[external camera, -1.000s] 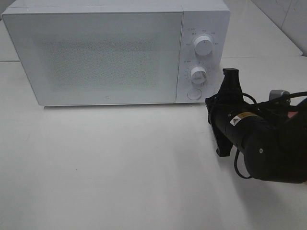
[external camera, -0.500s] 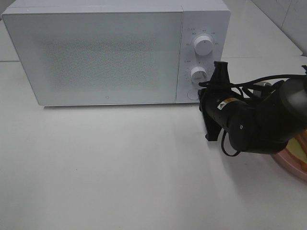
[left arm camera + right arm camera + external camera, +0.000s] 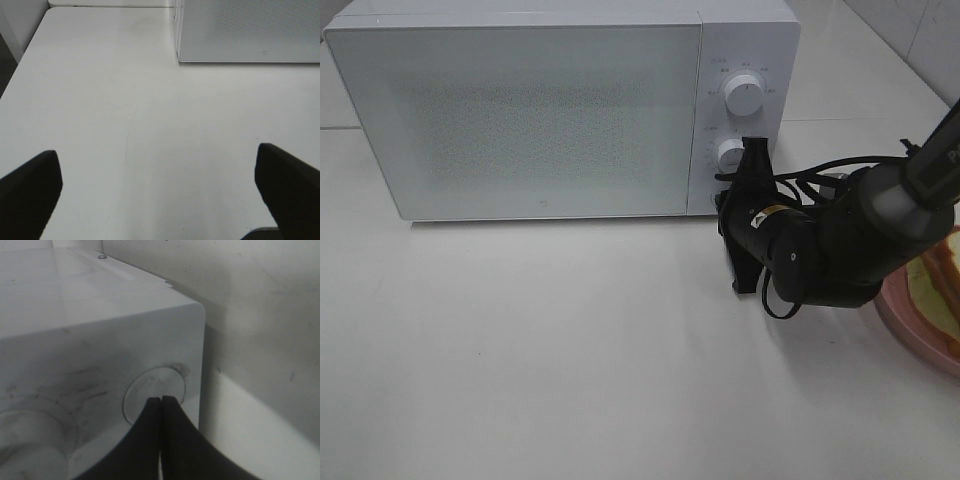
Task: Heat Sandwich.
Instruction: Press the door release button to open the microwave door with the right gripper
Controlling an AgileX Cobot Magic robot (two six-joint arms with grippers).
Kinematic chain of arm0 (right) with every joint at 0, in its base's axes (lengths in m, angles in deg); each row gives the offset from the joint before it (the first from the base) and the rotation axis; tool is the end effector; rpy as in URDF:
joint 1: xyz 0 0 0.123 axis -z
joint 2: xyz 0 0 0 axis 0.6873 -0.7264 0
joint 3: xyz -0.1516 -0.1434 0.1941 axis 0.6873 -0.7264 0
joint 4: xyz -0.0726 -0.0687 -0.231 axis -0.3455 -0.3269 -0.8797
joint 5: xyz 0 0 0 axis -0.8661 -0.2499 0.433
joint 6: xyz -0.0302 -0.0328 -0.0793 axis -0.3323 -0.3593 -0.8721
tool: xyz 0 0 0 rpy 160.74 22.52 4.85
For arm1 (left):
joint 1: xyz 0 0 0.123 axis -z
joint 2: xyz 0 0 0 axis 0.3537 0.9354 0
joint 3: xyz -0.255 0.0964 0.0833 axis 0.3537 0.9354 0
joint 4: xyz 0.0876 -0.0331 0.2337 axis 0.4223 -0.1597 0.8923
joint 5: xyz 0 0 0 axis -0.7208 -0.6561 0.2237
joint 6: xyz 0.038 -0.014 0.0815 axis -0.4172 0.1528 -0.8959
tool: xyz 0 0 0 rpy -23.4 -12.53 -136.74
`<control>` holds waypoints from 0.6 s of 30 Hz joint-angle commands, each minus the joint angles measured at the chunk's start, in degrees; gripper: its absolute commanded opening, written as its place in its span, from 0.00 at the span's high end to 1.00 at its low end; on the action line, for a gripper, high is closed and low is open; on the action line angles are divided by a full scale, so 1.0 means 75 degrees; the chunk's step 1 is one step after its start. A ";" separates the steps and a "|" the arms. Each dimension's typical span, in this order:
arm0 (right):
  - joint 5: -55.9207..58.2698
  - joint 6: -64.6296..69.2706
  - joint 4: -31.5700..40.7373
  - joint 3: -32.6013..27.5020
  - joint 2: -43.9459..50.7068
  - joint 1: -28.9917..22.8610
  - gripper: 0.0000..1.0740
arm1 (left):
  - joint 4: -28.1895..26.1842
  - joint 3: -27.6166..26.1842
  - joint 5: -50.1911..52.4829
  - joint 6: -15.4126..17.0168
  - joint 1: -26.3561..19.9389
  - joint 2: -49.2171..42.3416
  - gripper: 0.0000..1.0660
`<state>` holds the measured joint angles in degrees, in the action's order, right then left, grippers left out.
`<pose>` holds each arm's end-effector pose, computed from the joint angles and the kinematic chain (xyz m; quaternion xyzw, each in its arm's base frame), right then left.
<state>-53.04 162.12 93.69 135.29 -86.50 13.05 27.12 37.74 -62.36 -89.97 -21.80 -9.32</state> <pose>0.3337 0.1570 0.0837 0.5586 0.6030 0.4371 0.3650 -0.0079 -0.0038 0.2806 0.0005 0.8528 -0.0131 0.5220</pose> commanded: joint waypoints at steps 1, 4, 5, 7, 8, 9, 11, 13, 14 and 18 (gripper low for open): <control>-0.0038 -0.0046 -0.0099 0.0222 -0.0099 0.0160 1.00 | 0.0008 0.0015 0.0069 0.0031 0.0046 0.0000 0.06; -0.0061 -0.0122 -0.0092 0.0306 -0.0160 0.0229 1.00 | 0.0008 0.0015 0.0069 0.0031 0.0046 0.0000 0.06; -0.0084 -0.0122 -0.0084 0.0382 -0.0229 0.0275 1.00 | 0.0008 0.0015 0.0069 0.0031 0.0046 0.0000 0.06; -0.0099 -0.0122 -0.0084 0.0413 -0.0229 0.0321 1.00 | 0.0008 0.0015 0.0069 0.0031 0.0046 0.0000 0.06; -0.0099 -0.0130 -0.0099 0.0443 -0.0229 0.0328 1.00 | 0.0008 0.0015 0.0069 0.0031 0.0046 0.0000 0.06; -0.0336 -0.0138 -0.0084 0.0443 -0.0229 0.0328 1.00 | 0.0008 0.0015 0.0069 0.0031 0.0046 0.0000 0.06; -0.0573 -0.0130 -0.0092 0.0443 -0.0229 0.0328 1.00 | 0.0008 0.0015 0.0069 0.0031 0.0046 0.0000 0.06; -0.0703 -0.0130 -0.0099 0.0443 -0.0229 0.0321 1.00 | 0.0008 0.0015 0.0069 0.0031 0.0046 0.0000 0.06; -0.0909 -0.0115 -0.0099 0.0443 -0.0222 0.0321 1.00 | 0.0008 0.0015 0.0069 0.0031 0.0046 0.0000 0.06; -0.1039 -0.0092 -0.0099 0.0443 -0.0122 0.0321 1.00 | 0.0008 0.0015 0.0069 0.0031 0.0046 0.0000 0.06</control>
<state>-53.90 162.06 93.46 137.24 -88.16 14.43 27.12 37.74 -62.36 -89.97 -21.80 -9.32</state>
